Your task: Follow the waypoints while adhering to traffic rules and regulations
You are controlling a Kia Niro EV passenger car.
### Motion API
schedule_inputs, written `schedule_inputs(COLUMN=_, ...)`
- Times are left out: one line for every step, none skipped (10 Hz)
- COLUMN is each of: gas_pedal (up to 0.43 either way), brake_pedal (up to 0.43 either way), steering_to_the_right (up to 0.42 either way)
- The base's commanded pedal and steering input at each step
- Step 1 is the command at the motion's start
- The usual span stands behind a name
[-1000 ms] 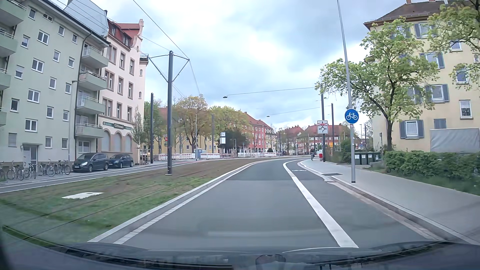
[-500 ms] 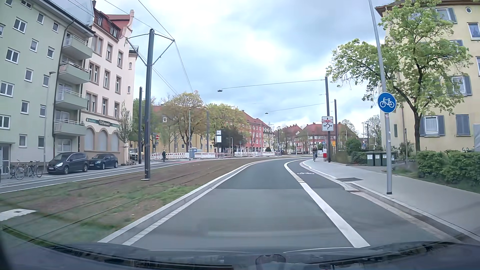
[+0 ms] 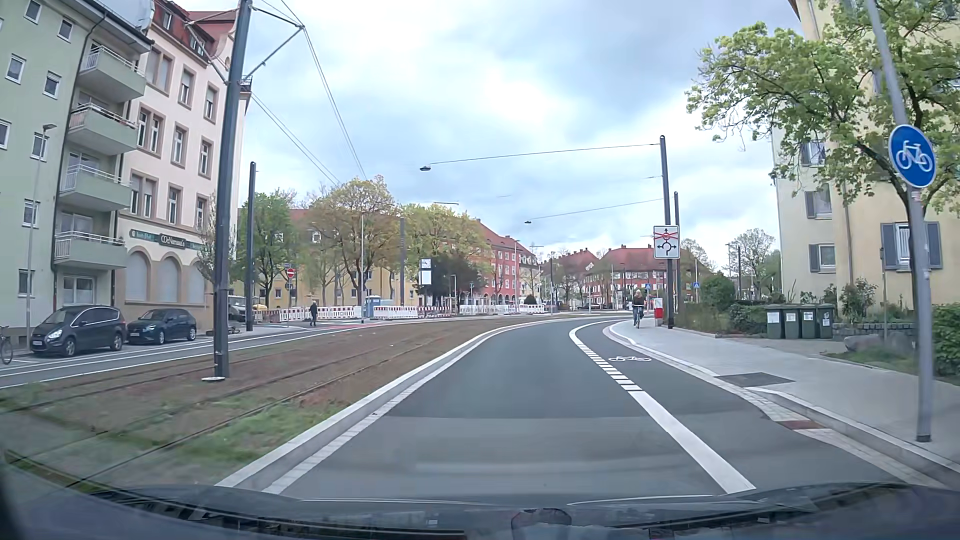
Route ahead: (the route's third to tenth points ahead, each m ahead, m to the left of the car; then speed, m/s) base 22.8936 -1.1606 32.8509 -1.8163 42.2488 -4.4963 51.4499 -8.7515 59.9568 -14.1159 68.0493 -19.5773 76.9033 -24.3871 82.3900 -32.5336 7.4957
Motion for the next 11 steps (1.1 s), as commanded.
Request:
schedule_inputs(gas_pedal=0.177, brake_pedal=0.0, steering_to_the_right=0.016)
schedule_inputs(gas_pedal=0.169, brake_pedal=0.0, steering_to_the_right=0.016)
schedule_inputs(gas_pedal=0.169, brake_pedal=0.0, steering_to_the_right=0.016)
schedule_inputs(gas_pedal=0.169, brake_pedal=0.0, steering_to_the_right=0.016)
schedule_inputs(gas_pedal=0.157, brake_pedal=0.0, steering_to_the_right=0.016)
schedule_inputs(gas_pedal=0.15, brake_pedal=0.0, steering_to_the_right=0.016)
schedule_inputs(gas_pedal=0.15, brake_pedal=0.0, steering_to_the_right=0.016)
schedule_inputs(gas_pedal=0.15, brake_pedal=0.0, steering_to_the_right=0.016)
schedule_inputs(gas_pedal=0.15, brake_pedal=0.0, steering_to_the_right=0.016)
schedule_inputs(gas_pedal=0.15, brake_pedal=0.0, steering_to_the_right=0.019)
schedule_inputs(gas_pedal=0.138, brake_pedal=0.0, steering_to_the_right=0.02)
